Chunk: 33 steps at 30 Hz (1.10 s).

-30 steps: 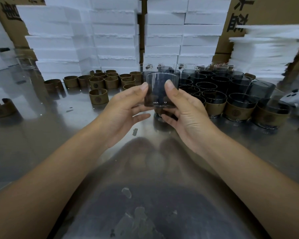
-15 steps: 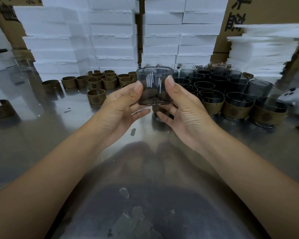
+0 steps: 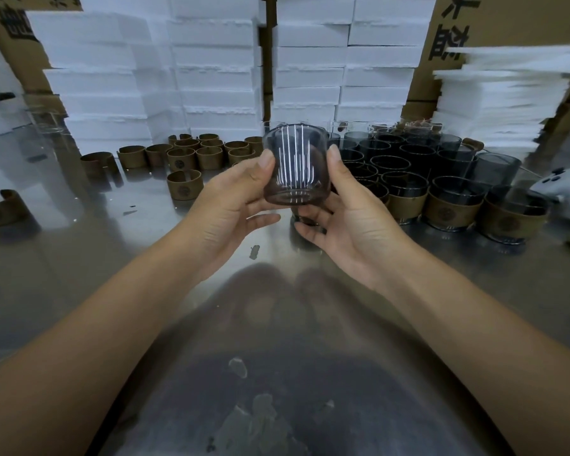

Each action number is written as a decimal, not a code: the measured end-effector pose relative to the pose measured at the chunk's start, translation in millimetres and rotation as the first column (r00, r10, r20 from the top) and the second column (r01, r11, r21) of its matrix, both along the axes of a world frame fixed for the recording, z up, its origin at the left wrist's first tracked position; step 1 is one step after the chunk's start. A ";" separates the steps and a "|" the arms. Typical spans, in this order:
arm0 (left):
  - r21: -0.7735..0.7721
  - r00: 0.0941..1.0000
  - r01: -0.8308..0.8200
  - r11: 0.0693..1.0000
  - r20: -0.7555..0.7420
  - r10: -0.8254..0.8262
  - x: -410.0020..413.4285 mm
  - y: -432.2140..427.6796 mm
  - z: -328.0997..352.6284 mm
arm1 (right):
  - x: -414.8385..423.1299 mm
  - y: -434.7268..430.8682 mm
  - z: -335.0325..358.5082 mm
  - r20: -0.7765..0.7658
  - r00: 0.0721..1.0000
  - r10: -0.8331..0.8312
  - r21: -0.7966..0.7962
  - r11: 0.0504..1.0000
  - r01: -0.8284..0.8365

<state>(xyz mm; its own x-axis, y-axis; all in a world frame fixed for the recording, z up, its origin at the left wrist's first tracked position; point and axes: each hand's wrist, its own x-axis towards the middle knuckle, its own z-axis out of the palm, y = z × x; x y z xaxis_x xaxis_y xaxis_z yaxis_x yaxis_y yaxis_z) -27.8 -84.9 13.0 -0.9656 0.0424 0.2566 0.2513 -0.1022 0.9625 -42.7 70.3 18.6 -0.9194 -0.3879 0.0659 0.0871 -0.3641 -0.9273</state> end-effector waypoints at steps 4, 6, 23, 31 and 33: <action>-0.028 0.990 -0.083 0.996 -0.115 0.079 0.3 2.4 -0.3 | -0.3 -1.7 0.2 0.042 0.999 -0.013 0.009 1.000 0.013; -0.026 0.986 -0.104 0.994 -0.136 0.100 0.5 3.1 0.5 | 0.0 -2.9 0.1 0.082 0.996 -0.030 0.011 0.999 0.030; -0.091 0.991 -0.127 0.988 -0.057 0.122 1.0 4.0 -3.0 | -3.3 -5.7 -5.6 -0.058 0.986 -0.158 0.204 0.965 0.166; -0.037 0.991 -0.131 0.991 -0.031 0.130 -4.5 -0.1 -5.9 | -0.8 -6.7 -9.7 -0.165 0.974 -0.152 0.256 0.947 0.191; -0.044 0.993 -0.115 0.992 -0.027 0.114 -6.1 -1.1 -7.4 | -0.6 -6.8 -10.6 -0.159 0.974 -0.162 0.248 0.948 0.198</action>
